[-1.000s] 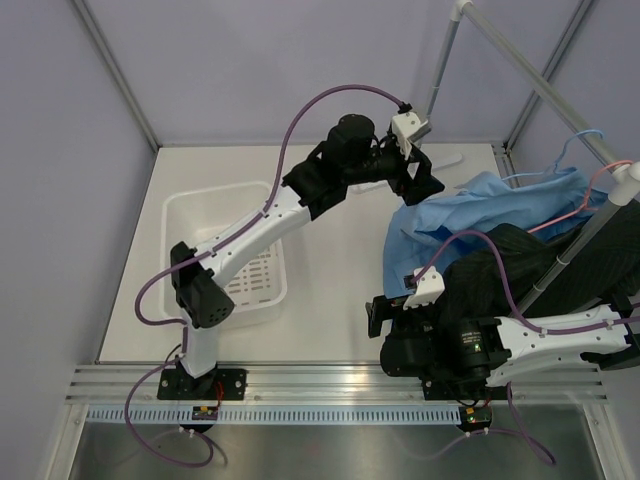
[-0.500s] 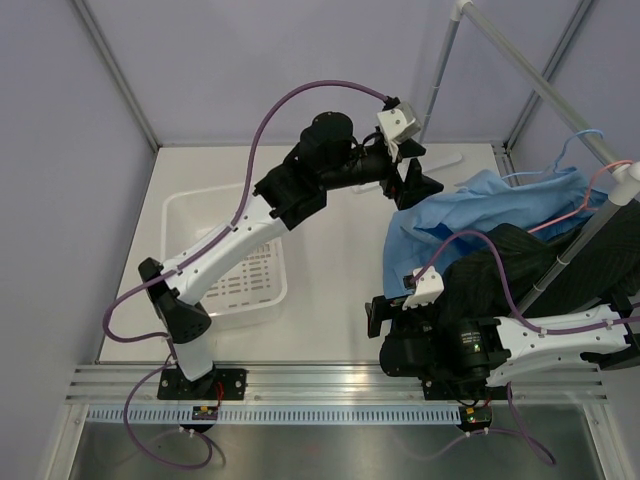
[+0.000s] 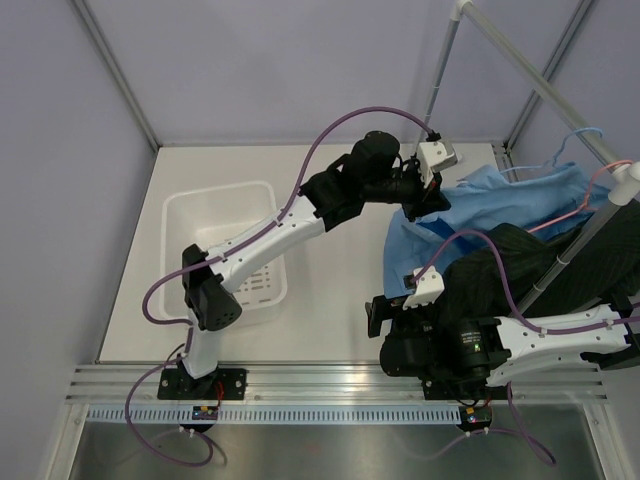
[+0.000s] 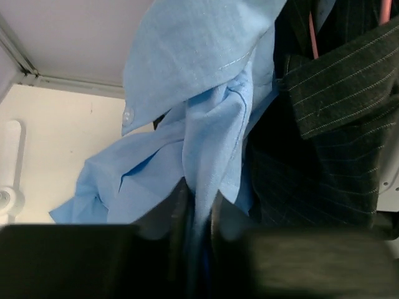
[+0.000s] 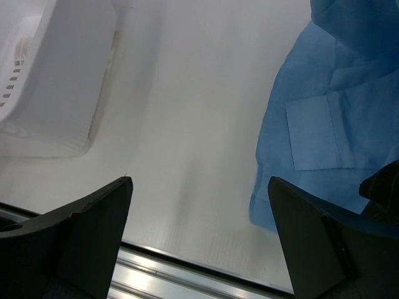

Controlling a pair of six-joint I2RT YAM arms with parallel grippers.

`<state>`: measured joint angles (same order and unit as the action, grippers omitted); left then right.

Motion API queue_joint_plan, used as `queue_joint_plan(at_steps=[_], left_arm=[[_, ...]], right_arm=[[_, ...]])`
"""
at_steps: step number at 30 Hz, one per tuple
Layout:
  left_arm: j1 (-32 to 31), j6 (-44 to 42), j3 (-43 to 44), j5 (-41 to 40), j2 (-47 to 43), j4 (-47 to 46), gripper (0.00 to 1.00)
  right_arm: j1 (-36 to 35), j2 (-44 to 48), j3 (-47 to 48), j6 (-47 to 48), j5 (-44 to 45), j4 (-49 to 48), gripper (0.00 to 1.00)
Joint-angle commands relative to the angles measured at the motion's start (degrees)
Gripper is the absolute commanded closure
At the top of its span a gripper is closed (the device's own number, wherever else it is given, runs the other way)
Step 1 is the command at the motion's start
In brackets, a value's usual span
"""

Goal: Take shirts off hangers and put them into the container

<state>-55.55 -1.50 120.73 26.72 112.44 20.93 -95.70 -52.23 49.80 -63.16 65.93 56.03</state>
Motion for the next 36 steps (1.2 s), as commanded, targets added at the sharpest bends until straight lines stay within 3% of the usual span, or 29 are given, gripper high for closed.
queue_joint_plan(at_steps=[1, 11, 25, 31, 36], left_arm=[[-0.09, -0.44, 4.52, 1.41, -0.20, -1.23, 1.00], [-0.17, 0.62, 4.87, 5.53, -5.03, -7.83, 1.00], [0.27, -2.28, 2.94, 5.72, -11.54, -6.34, 1.00], [1.58, -2.11, -4.43, -3.24, -16.63, -5.11, 1.00], [9.57, 4.12, -21.30, -9.56, -28.05, -8.52, 1.00]], right_arm=[[-0.54, 0.20, -0.23, -3.03, 2.97, 0.04, 0.00], [-0.54, -0.42, 0.47, -3.64, 2.97, 1.53, 0.00], [-0.54, -0.33, 0.91, -2.94, 3.33, 1.45, 0.00], [-0.54, 0.28, 1.61, -2.42, 2.54, 1.54, 0.01], [-0.54, -2.78, 1.96, 11.73, 1.57, -7.69, 0.01]])
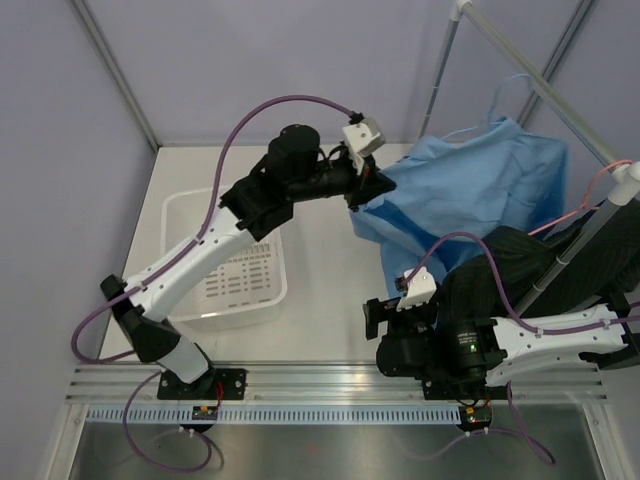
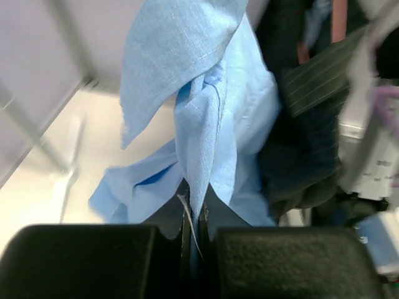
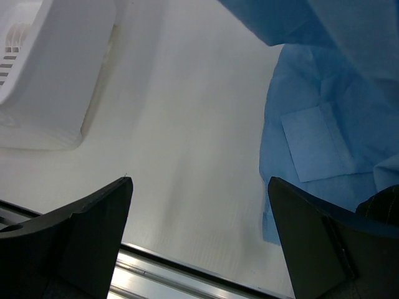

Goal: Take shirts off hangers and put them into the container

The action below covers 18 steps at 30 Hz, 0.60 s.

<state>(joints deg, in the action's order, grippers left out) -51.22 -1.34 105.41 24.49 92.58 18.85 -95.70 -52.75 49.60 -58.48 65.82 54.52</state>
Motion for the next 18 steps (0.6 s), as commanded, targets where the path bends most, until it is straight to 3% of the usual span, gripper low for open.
queue_joint_plan(at_steps=[1, 3, 6, 8, 10, 18], left_arm=[[7.26, 4.24, -7.91, -8.48, -9.77, -6.11, 1.00], [8.59, 4.51, -9.60, -14.08, -12.93, -0.53, 1.00], [10.26, 6.09, -9.77, -20.24, -15.05, 7.22, 1.00], [10.44, 7.22, -11.79, -21.59, -18.65, 8.56, 1.00], [10.44, 8.19, -15.57, -22.82, -22.85, 9.71, 1.00], [10.44, 10.48, -24.01, -20.71, -31.75, 12.43, 1.00]], right_arm=[[-0.54, -2.96, 2.77, 7.93, 1.85, -6.27, 0.01], [-0.54, -4.37, 4.09, 11.26, 0.89, -8.80, 0.01], [-0.54, -3.33, 3.75, 22.50, -2.09, -20.12, 0.00], [-0.45, -1.75, 3.13, 32.78, -4.98, -32.29, 0.01], [0.77, -0.16, 3.91, 40.50, -6.49, -38.24, 0.01], [19.73, -5.50, 21.82, 53.37, -21.95, -40.37, 0.09]])
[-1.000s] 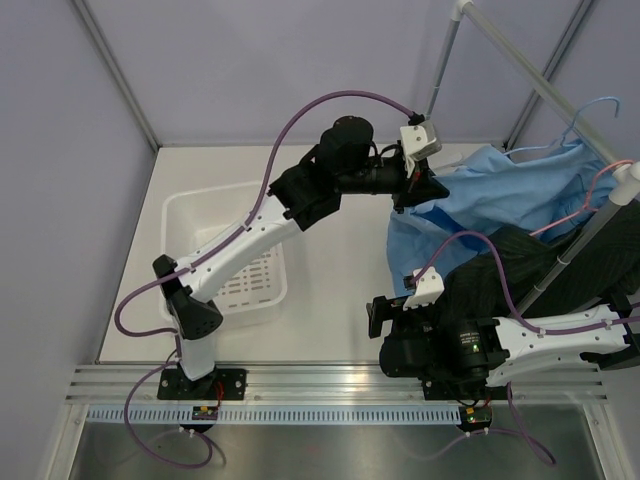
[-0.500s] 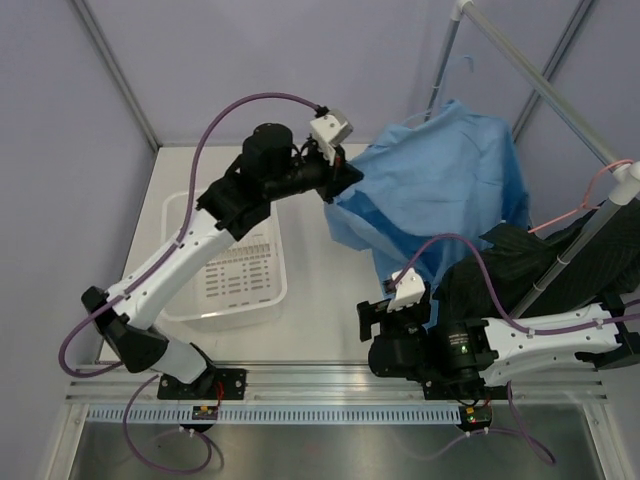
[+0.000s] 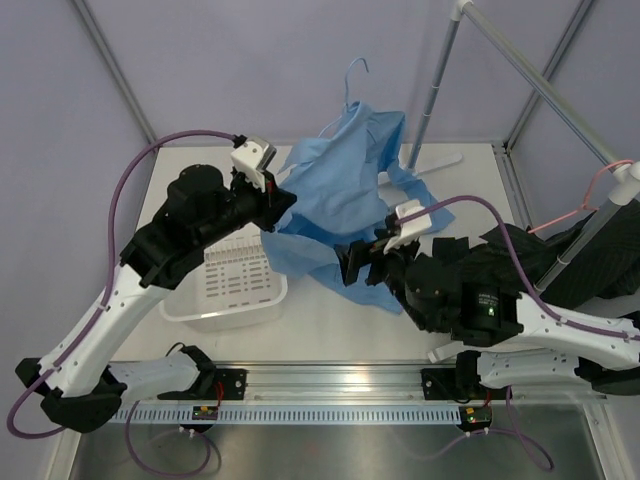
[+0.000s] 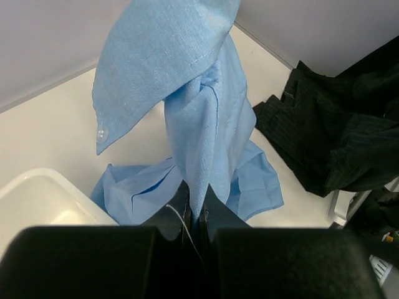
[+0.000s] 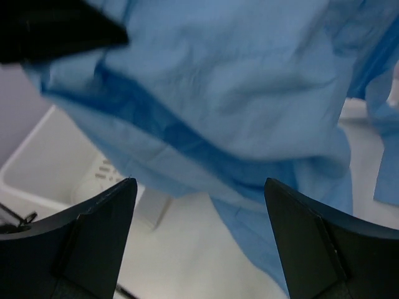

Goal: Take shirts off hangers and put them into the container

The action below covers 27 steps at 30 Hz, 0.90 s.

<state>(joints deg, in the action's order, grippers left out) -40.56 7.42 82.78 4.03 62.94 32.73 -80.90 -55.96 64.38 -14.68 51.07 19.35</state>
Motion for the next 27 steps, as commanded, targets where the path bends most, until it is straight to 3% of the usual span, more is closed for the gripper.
queue_joint_plan(at_steps=[1, 13, 18, 23, 27], left_arm=[[-0.23, 1.98, -2.09, 0.09, -2.73, -1.35, 1.00], [-0.31, 3.83, -9.57, 9.93, -10.19, -1.97, 1.00], [-0.31, 4.36, -10.80, 13.54, -12.83, -2.06, 1.00], [-0.40, 4.53, -10.71, 14.95, -14.16, -1.00, 1.00], [-0.40, 4.62, -10.62, 15.65, -14.25, -1.00, 1.00]], right_arm=[[6.44, -3.09, 8.73, 10.88, -8.08, -4.86, 0.10], [19.90, -15.22, 31.24, 16.87, -23.46, 0.68, 0.20], [26.75, -16.63, 33.00, 15.12, -31.19, 2.09, 0.20], [28.69, -15.41, 30.55, 15.03, -34.45, 1.21, 0.23], [28.96, -14.79, 30.10, 15.03, -35.51, 1.39, 0.32]])
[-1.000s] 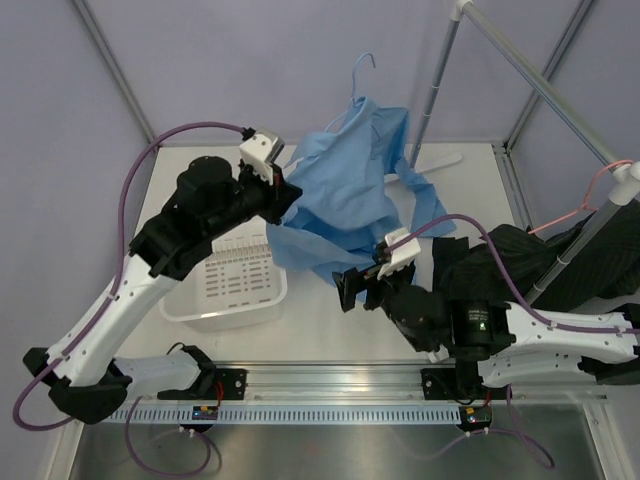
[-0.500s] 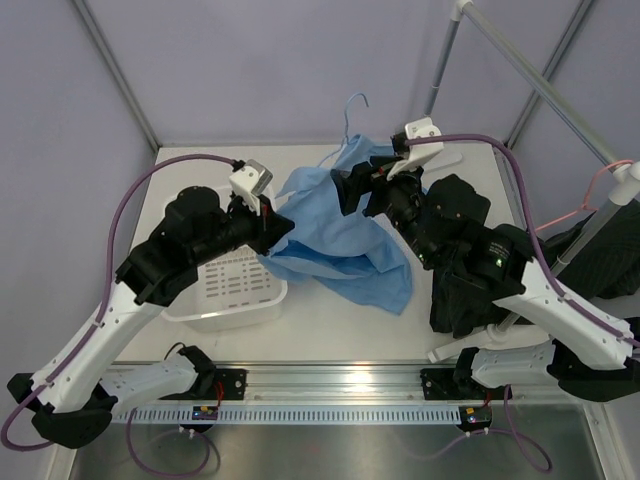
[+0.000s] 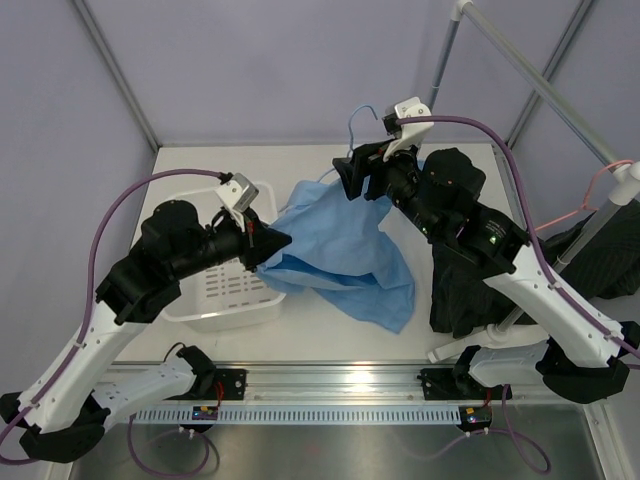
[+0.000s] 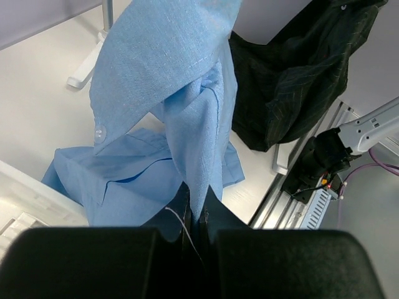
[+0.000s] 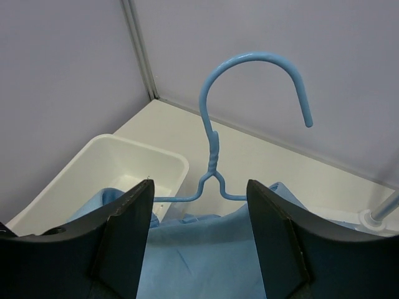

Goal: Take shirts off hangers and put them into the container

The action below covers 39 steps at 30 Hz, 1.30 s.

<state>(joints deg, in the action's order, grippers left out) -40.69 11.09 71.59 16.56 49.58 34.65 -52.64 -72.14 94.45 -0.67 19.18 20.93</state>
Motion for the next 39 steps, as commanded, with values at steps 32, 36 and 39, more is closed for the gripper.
queue_joint_plan(at_steps=[32, 36, 39], left_arm=[[-0.18, 2.09, -0.31, 6.20, -2.56, -3.89, 1.00], [-0.27, 2.53, -0.14, 7.26, -3.09, -4.42, 1.00], [-0.27, 2.79, 0.21, 7.79, -3.53, -4.51, 1.00]], right_arm=[[2.19, 5.60, -2.08, -2.06, -4.59, 1.13, 0.38], [2.37, 5.61, -2.17, -0.92, -3.18, 1.13, 0.41], [2.37, 4.64, -2.26, -1.27, -3.45, 1.13, 0.43]])
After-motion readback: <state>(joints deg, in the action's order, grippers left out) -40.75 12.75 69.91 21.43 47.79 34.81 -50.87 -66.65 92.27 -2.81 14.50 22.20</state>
